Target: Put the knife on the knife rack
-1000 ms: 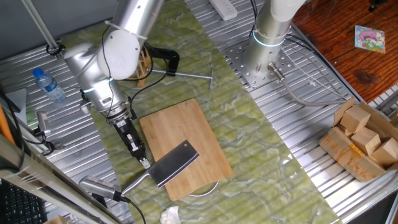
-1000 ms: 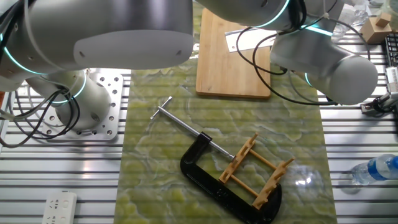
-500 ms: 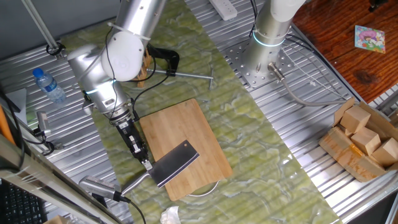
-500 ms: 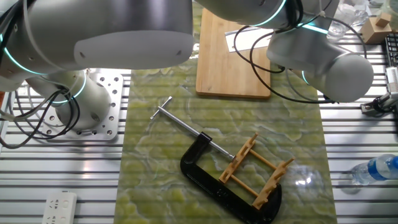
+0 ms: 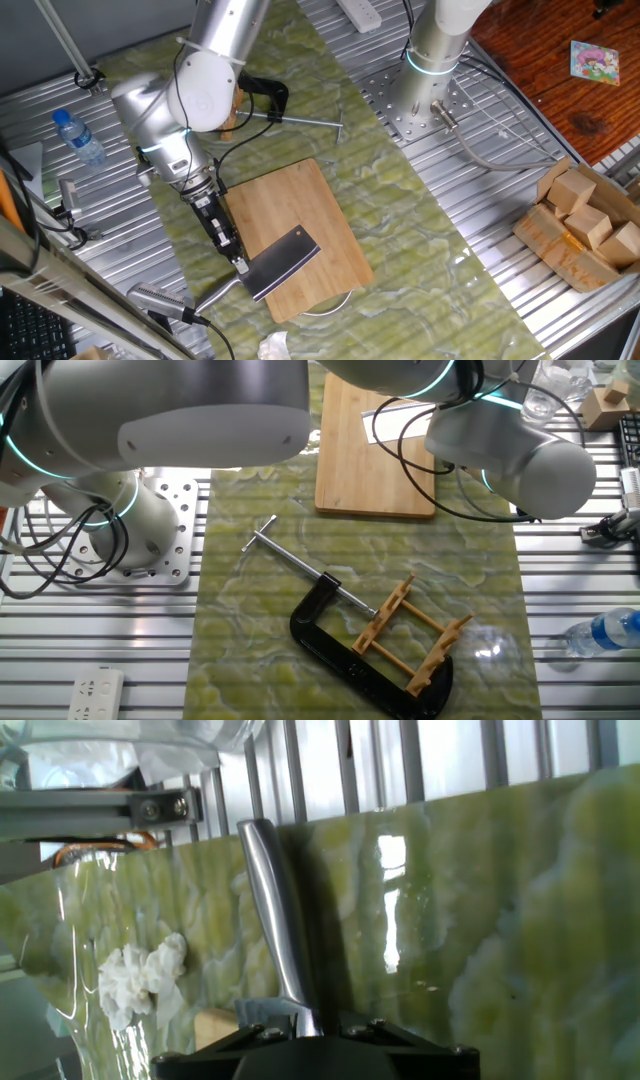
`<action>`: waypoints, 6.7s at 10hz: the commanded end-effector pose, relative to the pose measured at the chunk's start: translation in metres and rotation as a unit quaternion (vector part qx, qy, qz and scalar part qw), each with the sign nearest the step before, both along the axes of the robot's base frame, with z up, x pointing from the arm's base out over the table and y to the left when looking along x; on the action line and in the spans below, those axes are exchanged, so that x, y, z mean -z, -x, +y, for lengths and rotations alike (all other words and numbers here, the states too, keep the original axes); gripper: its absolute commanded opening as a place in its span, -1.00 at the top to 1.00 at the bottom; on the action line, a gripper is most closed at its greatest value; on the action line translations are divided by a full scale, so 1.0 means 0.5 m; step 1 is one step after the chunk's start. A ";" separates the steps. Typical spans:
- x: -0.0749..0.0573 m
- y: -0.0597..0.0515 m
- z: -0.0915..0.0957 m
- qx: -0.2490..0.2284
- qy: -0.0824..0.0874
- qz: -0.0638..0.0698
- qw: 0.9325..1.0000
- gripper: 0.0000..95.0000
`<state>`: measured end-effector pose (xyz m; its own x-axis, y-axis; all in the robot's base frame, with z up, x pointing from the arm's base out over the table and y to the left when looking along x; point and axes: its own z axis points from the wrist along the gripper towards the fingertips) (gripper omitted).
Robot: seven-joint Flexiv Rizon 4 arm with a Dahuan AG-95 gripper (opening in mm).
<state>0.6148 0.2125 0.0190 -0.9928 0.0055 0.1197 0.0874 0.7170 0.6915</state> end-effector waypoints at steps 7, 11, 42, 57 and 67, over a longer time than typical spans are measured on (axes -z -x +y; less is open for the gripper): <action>0.004 0.000 0.012 0.000 -0.004 0.002 1.000 0.60; 0.005 0.000 0.017 0.001 -0.004 0.001 1.000 0.60; -0.147 0.021 -0.021 -0.116 0.184 -0.026 0.976 1.00; -0.296 0.116 -0.194 -0.484 0.228 -0.139 0.834 1.00; -0.305 0.149 -0.214 -0.602 0.227 -0.164 0.748 1.00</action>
<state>0.5413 0.1062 0.1710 -0.2657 -0.9570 0.1163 -0.9378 0.2846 0.1988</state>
